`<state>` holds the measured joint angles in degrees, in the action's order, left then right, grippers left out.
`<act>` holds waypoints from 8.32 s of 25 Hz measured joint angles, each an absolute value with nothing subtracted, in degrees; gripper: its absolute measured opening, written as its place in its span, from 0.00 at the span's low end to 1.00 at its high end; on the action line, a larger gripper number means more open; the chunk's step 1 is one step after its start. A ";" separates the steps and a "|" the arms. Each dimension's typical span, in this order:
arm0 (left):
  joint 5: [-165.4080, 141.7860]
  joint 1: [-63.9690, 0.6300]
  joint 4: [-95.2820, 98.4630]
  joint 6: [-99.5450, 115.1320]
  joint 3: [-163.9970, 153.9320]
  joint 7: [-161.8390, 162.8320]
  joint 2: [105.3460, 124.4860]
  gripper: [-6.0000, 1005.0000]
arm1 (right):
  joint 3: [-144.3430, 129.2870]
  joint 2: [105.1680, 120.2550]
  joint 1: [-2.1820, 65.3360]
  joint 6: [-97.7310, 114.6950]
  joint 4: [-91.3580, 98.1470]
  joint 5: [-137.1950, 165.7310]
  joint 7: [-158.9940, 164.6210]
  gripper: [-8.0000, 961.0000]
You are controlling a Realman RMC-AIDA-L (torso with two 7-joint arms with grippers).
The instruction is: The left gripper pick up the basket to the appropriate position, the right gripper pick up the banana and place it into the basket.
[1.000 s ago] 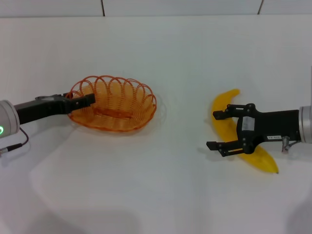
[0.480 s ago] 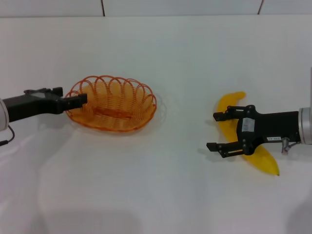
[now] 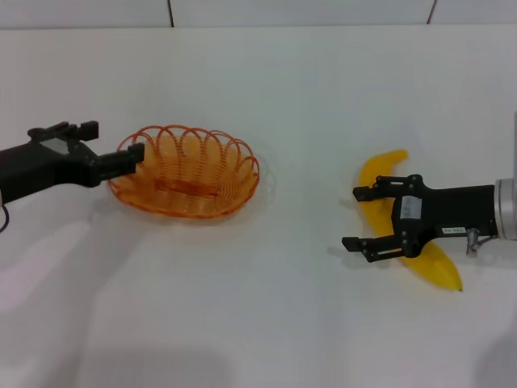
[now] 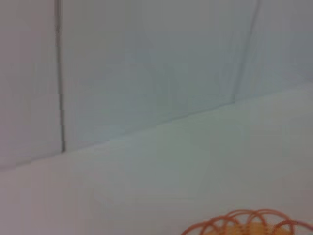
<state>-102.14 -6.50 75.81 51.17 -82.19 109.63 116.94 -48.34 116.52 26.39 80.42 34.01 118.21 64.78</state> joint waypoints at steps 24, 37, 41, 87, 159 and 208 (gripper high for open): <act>-85.60 -7.15 47.50 86.41 -53.43 71.62 115.22 0.85 | -52.09 117.50 21.15 83.04 48.39 111.31 77.49 0.83; -93.24 -9.29 46.74 85.31 -52.29 71.41 115.09 0.85 | -78.58 117.23 12.97 77.96 82.04 129.45 115.82 0.82; -93.57 -9.37 46.57 84.27 -52.26 71.41 115.16 0.85 | -80.66 117.24 14.42 76.92 81.47 134.23 120.32 0.82; -94.08 -9.58 46.14 84.20 -52.20 70.92 115.49 0.85 | -84.80 117.09 18.54 72.95 84.94 136.93 124.42 0.52; -95.46 -10.87 45.96 84.11 -52.29 70.64 116.19 0.85 | -71.49 116.86 26.36 70.90 50.76 101.51 83.78 0.83; -95.44 -13.54 43.07 83.50 -52.29 67.59 116.28 0.85 | -48.87 116.31 21.90 78.53 29.26 101.78 57.70 0.83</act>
